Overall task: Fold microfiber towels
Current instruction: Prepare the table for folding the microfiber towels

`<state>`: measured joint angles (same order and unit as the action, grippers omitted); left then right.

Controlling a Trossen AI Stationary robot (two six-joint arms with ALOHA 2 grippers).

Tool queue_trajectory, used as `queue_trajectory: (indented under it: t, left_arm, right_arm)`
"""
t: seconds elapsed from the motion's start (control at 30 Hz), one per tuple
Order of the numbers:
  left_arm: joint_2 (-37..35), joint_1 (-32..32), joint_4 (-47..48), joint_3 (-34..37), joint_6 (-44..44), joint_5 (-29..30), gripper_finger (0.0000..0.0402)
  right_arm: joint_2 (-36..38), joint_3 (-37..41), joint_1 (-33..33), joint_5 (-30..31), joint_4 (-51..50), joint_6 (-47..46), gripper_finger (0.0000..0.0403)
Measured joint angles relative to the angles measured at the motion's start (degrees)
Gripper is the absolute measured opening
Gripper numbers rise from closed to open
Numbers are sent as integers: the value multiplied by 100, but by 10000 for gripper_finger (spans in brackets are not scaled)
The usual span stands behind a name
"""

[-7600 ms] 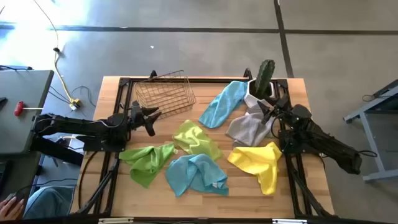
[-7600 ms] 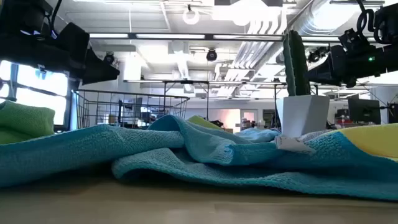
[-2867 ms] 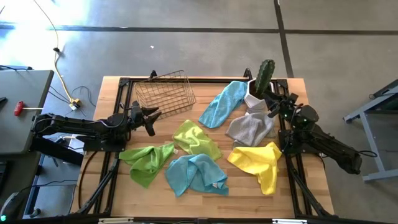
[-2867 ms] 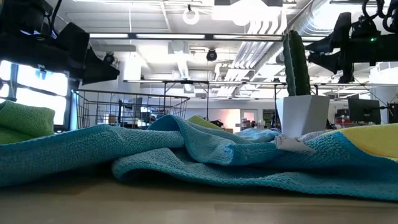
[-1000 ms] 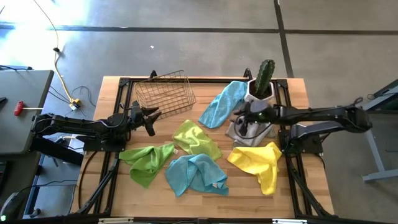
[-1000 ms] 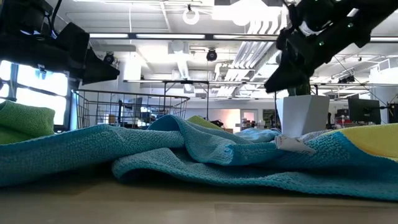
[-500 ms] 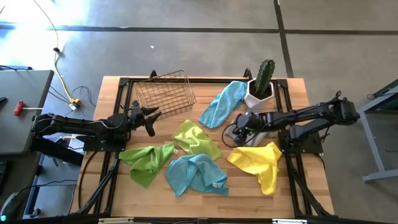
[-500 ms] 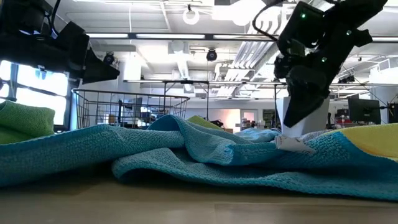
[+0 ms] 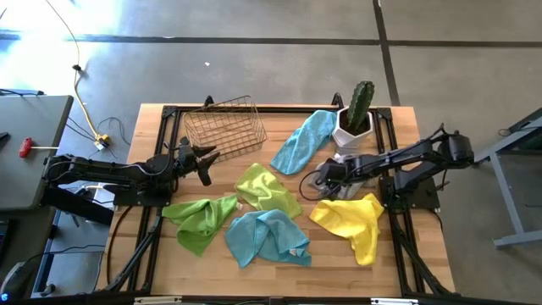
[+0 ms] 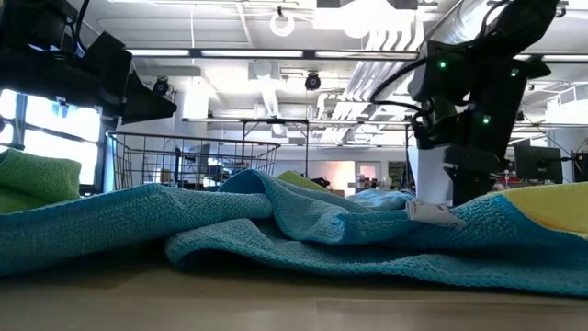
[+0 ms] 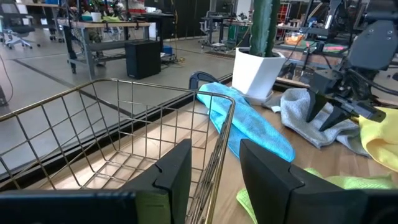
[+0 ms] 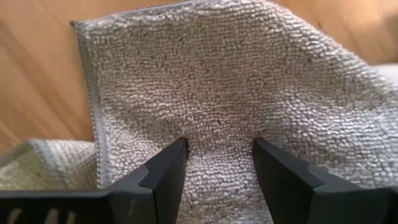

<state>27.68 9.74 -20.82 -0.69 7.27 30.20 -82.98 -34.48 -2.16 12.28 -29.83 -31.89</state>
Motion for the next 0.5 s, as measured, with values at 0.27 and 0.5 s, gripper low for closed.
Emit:
queue_trajectory:
  t: [0.27, 0.5]
  left_arm:
    - [0, -1, 0, 0, 2, 1, 127]
    - [0, 0, 0, 0, 1, 0, 127]
  right_arm:
    - [-18, 7, 794, -842, -154, -1119, 181]
    - [14, -231, 2000, -1866, -335, -2558, 181]
